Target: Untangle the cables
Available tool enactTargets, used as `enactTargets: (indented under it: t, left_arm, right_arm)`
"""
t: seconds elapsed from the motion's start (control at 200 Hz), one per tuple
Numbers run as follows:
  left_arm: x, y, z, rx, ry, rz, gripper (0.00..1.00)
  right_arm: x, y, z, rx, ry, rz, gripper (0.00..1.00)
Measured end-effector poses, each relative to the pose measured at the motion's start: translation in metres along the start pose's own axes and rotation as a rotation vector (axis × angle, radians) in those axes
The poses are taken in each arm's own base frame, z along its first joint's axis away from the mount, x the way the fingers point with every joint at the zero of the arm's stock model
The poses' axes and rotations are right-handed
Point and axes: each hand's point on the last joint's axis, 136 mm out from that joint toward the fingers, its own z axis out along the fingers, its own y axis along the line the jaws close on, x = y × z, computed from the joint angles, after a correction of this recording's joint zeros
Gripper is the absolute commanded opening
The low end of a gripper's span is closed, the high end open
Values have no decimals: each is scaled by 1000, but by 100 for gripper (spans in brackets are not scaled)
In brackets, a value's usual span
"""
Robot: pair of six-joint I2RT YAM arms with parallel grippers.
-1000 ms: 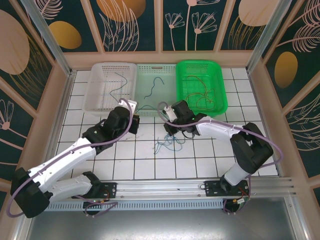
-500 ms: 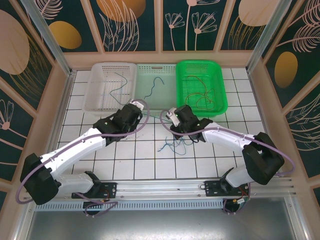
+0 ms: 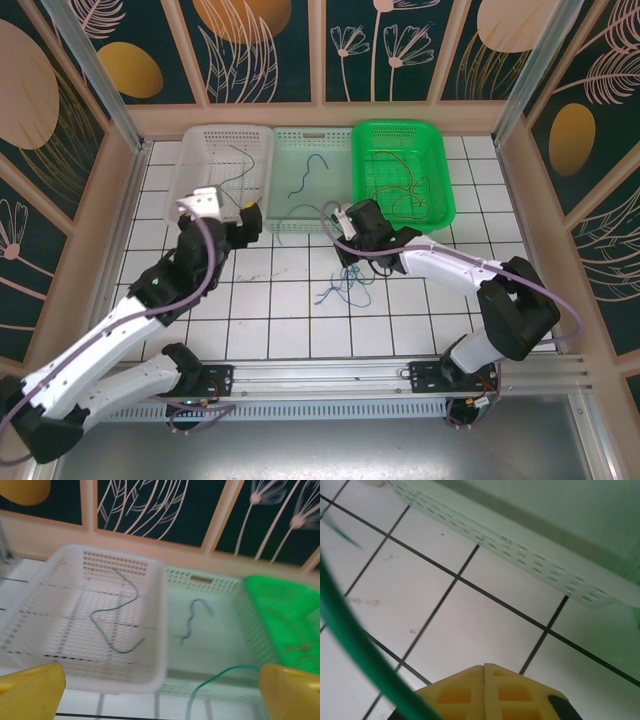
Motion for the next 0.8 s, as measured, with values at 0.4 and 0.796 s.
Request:
enactTargets:
  t: [0.4, 0.796]
  left_arm:
    - [45, -77, 12, 428, 147, -458, 98]
    - [58, -121, 23, 597, 218, -678, 99]
  right_arm:
    - [-10, 4, 7, -14, -25, 112, 0]
    - [-40, 25, -2, -32, -168, 119, 0]
